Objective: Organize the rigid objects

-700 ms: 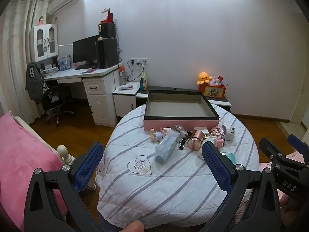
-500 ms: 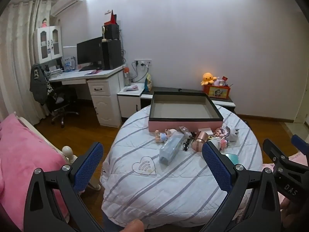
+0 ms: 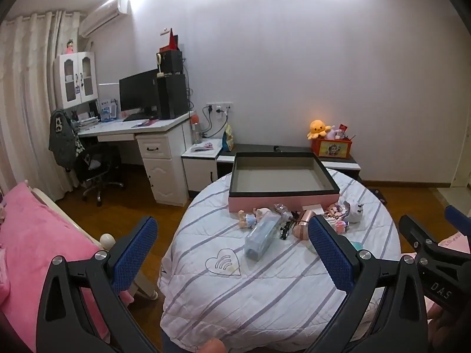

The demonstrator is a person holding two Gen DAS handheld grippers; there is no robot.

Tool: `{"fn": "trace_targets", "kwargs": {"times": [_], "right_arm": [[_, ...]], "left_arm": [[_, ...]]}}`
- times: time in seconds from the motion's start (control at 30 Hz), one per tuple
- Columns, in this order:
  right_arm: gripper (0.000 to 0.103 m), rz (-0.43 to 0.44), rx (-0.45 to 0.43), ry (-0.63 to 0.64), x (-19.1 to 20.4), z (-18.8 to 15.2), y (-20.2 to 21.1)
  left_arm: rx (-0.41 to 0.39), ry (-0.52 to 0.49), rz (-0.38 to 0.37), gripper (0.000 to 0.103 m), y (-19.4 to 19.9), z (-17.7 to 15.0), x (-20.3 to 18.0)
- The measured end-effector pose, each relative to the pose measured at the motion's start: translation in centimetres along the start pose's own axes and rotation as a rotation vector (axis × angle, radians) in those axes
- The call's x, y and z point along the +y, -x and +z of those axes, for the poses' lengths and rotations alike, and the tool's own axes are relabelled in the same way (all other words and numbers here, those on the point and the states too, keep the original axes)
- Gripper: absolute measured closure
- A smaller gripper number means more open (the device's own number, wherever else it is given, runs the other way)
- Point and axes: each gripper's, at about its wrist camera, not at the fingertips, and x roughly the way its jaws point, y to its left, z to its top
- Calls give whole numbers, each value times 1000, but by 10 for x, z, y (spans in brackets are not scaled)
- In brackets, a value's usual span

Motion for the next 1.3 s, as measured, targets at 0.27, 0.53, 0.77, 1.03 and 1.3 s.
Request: {"fn": "trace_targets", "kwargs": {"times": [0.27,0.53,0.77,1.03,1.3], "right_arm": [[0,-2,-3,1,0,0,0],[0,2,-6,2,-1,0,-1],[0,-3,-10,7,-1,1,2],[0,-2,-16,8,0,0,4],[0,-5,-18,8,0,0,5]], "left_arm": [[-10,6,-5,0,3,0,1],[-11,11,-6,0,5,1,1],[-11,13,-8,0,5,3,0],[-11,17,-13,0,5,5,0],[-10,22,-19,0,4,6,-2]]}}
